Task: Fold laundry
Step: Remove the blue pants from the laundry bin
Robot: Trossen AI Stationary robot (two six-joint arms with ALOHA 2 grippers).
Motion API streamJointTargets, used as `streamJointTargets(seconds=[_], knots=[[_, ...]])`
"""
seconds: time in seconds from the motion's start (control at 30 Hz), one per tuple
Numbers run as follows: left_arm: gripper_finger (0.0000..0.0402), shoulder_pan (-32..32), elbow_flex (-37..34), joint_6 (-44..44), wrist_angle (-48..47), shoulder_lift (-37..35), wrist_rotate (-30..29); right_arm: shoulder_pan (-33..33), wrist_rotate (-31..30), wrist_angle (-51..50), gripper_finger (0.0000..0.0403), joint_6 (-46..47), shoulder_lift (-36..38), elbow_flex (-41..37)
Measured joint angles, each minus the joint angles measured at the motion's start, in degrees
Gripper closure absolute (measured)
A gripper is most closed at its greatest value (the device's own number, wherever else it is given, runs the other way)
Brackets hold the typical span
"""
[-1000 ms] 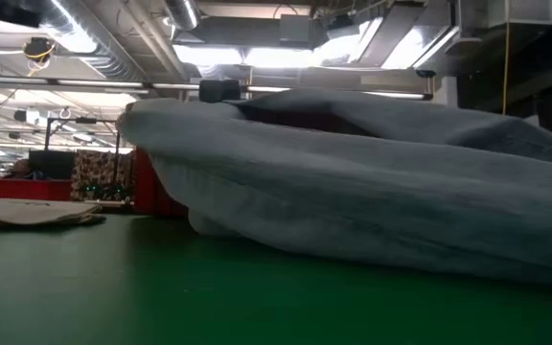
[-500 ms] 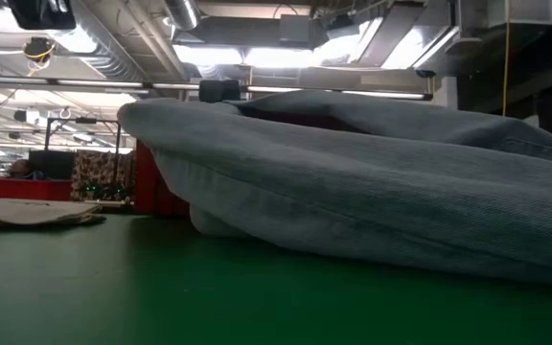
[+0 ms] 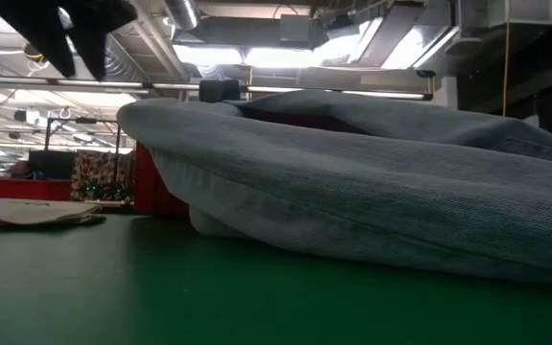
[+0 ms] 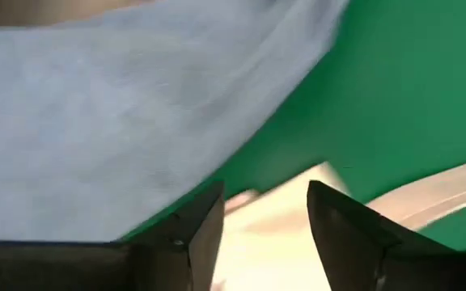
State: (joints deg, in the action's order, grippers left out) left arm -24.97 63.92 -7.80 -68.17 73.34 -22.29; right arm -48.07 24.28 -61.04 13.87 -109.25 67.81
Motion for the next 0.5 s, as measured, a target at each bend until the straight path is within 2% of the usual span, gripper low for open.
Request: streamJointTargets(seconds=[0.23,0.5], knots=[[0.0221,0.1,0.0,8.7,-4.0,3.2,-12.3,0.0,-0.1,0.1,0.0253,0.0,0.0,0.0],[0.0221,1.6,0.0,10.0,-8.6,3.9,-17.3,0.0,-0.1,1.5,0.0253,0.0,0.0,0.0]])
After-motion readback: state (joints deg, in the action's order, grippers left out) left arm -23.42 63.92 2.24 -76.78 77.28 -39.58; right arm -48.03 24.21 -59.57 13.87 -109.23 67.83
